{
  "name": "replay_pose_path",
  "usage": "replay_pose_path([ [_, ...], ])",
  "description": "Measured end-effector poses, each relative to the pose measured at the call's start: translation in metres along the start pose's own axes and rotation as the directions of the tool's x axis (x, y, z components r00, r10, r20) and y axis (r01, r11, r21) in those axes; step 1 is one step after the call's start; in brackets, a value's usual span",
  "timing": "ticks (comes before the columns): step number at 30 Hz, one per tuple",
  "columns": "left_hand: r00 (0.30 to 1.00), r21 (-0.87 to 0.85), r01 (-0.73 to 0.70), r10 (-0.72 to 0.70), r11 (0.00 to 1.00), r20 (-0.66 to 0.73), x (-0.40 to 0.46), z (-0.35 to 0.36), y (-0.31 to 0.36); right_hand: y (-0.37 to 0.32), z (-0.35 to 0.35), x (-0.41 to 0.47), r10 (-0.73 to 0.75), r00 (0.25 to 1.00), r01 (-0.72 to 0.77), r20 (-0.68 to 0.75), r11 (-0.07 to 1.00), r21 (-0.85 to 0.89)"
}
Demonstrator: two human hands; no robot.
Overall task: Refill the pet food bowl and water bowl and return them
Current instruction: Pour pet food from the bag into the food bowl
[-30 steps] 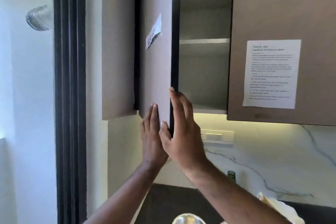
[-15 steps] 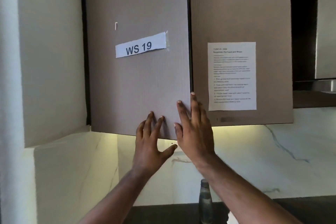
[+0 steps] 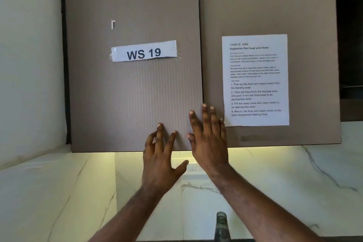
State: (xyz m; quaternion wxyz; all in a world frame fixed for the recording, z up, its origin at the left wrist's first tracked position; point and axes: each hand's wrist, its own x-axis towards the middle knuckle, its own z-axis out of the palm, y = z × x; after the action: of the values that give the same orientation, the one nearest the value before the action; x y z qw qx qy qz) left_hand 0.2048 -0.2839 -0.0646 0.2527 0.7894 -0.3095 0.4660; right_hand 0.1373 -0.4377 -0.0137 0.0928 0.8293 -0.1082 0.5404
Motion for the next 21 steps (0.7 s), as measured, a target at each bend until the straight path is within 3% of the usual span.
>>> replay_pose_path([
  [11,0.997,-0.053,0.066,-0.068,0.996,-0.042,0.008,0.027,0.009,0.010,0.030,0.011,-0.042,0.999,0.042,0.030,0.999,0.011],
  [16,0.995,-0.328,-0.028,-0.005,0.944,-0.098,-0.023,0.034,0.020,0.014,0.020,-0.024,-0.051,0.998,0.049,0.037,0.998,0.048],
  [21,0.992,-0.616,0.091,-0.013,0.782,0.129,-0.091,0.072,0.029,0.030,0.017,-0.112,0.078,0.983,-0.099,0.164,0.987,0.129],
])
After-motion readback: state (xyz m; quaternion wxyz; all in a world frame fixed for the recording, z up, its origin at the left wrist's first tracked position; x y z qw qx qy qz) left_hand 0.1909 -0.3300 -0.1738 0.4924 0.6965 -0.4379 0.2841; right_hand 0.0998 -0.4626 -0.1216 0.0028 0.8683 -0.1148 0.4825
